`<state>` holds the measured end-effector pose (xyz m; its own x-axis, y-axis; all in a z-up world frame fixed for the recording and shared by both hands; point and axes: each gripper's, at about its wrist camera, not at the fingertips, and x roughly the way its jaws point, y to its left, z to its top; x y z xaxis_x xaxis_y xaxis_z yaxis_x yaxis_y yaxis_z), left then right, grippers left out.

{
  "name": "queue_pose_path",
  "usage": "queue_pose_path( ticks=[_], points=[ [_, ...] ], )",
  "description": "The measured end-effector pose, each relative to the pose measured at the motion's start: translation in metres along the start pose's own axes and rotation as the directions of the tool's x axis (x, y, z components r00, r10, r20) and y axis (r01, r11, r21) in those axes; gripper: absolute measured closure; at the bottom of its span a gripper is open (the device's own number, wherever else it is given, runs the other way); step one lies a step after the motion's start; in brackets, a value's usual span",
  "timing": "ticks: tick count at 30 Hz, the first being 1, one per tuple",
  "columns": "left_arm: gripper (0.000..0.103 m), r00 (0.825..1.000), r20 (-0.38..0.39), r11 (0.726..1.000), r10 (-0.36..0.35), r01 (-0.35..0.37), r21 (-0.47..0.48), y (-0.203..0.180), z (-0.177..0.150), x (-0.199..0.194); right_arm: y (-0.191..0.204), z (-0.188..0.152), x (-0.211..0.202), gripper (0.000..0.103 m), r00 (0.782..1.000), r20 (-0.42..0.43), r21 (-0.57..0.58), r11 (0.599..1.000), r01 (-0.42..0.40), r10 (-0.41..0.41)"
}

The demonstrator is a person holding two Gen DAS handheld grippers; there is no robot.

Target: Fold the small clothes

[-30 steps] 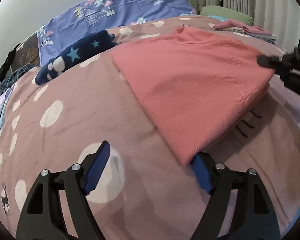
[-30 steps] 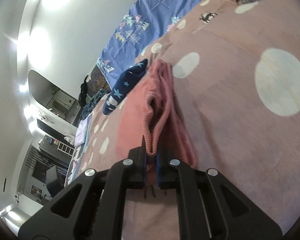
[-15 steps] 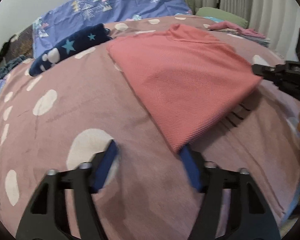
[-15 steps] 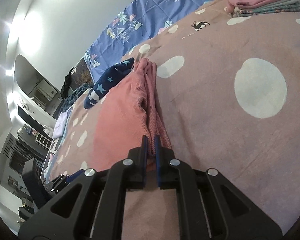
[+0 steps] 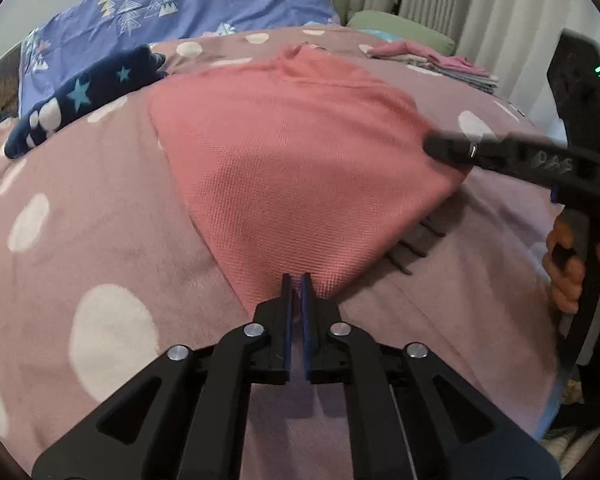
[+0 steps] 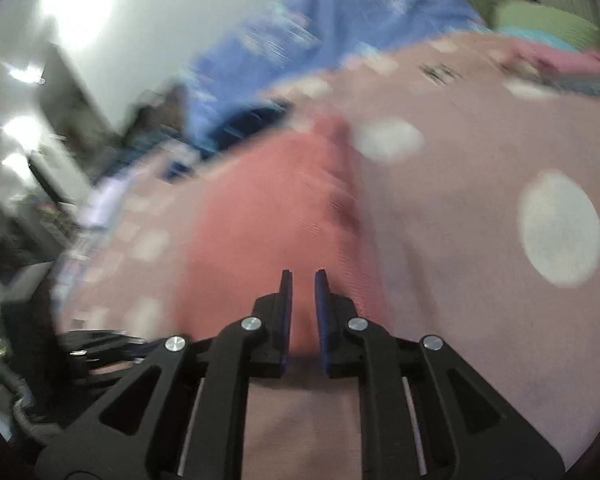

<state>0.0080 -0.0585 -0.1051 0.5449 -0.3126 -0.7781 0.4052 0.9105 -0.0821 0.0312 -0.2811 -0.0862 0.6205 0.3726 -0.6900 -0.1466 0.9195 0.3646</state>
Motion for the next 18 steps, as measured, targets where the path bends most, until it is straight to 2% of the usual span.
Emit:
queue_pose_path(
  ticks=[1,3,5,7,8,9,12,14,18],
  points=[
    [0.097,1.0,0.005,1.0,-0.011,0.011,-0.004,0.001,-0.001,-0.002,-0.004,-0.003,0.004,0.103,0.999,-0.017,0.0,1.0,0.03,-0.03],
    [0.097,1.0,-0.002,1.0,-0.021,0.021,-0.002,0.002,-0.001,-0.004,-0.011,-0.008,0.004,0.103,1.0,-0.016,0.002,1.0,0.01,-0.01],
    [0.097,1.0,-0.007,1.0,-0.025,0.025,0.008,0.003,-0.001,-0.003,-0.001,-0.007,0.0,0.103,0.999,-0.004,-0.05,0.998,0.043,-0.043],
    [0.097,0.999,-0.018,1.0,-0.029,0.029,-0.006,0.004,0.002,-0.003,0.005,-0.008,-0.004,0.098,0.999,0.005,-0.076,0.996,0.046,-0.045],
    [0.097,0.999,-0.018,0.999,-0.03,0.03,-0.016,0.005,0.005,-0.005,0.007,-0.008,-0.008,0.093,1.0,0.009,-0.077,0.997,0.025,-0.024],
    [0.097,1.0,0.0,0.999,-0.029,0.029,-0.035,0.007,0.008,-0.009,0.007,-0.006,-0.012,0.091,1.0,0.013,-0.072,0.997,0.005,-0.004],
    [0.096,0.996,0.089,0.997,-0.023,0.029,-0.07,0.014,0.019,-0.029,0.009,0.008,-0.027,0.087,0.998,0.052,-0.07,0.997,-0.034,0.038],
    [0.095,0.991,0.136,0.996,-0.002,0.014,-0.088,0.023,0.029,-0.036,0.012,0.024,-0.032,0.084,0.996,0.079,-0.092,0.995,-0.028,0.035],
    [0.088,0.988,0.142,0.99,0.061,-0.042,-0.135,0.045,0.051,-0.027,0.02,0.061,-0.017,0.082,0.995,0.095,-0.16,0.987,-0.005,0.02]
  ],
)
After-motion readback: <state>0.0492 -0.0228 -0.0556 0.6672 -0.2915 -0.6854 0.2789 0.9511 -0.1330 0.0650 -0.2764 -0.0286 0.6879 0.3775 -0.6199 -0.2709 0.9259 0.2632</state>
